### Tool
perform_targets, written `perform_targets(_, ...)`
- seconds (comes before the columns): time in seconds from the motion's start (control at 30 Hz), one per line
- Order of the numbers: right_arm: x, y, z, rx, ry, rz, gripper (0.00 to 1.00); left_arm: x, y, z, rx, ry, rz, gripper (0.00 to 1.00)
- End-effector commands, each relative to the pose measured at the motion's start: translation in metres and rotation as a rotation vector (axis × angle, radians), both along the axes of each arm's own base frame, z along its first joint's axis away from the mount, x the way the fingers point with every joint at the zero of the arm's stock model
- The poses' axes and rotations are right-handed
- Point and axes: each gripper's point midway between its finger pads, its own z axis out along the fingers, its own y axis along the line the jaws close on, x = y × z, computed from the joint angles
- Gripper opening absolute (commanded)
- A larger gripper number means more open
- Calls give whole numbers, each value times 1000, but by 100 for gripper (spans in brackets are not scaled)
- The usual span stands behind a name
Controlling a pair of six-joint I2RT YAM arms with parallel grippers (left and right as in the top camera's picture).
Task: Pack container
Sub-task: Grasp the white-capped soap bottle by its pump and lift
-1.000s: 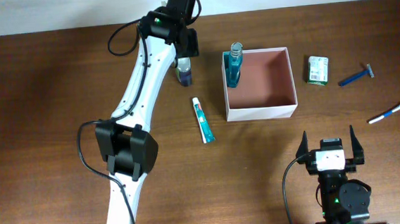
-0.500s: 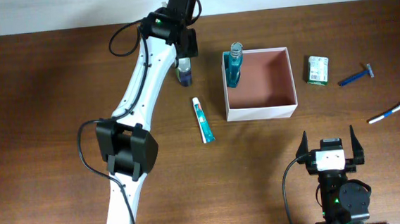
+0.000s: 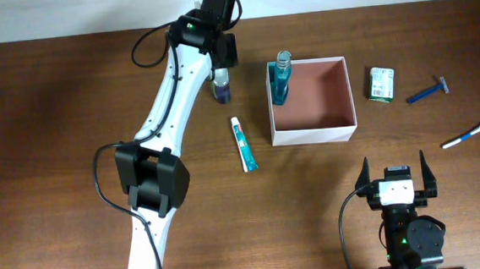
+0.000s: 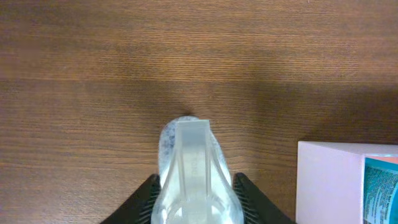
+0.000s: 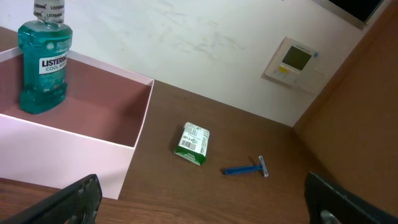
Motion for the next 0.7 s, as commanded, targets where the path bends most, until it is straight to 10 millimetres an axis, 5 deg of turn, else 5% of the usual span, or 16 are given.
perform_targets(0.0, 0, 0, -3, -1, 5, -7, 99, 1, 3, -2, -6, 3, 7, 25)
perform_targets(0.17, 0, 0, -3, -1, 5, -7, 99, 4, 1, 1, -1, -14, -15, 16)
perform_targets(0.3, 0, 0, -2, -1, 5, -7, 99, 9, -1, 22, 7, -65, -59, 13)
perform_targets(0.5, 0, -1, -3, -1, 5, -7, 99, 12, -2, 120, -59, -273, -73, 13)
perform_targets(0.67, 0, -1, -3, -1, 5, -7, 99, -7, -4, 214, -139, -469, -85, 13)
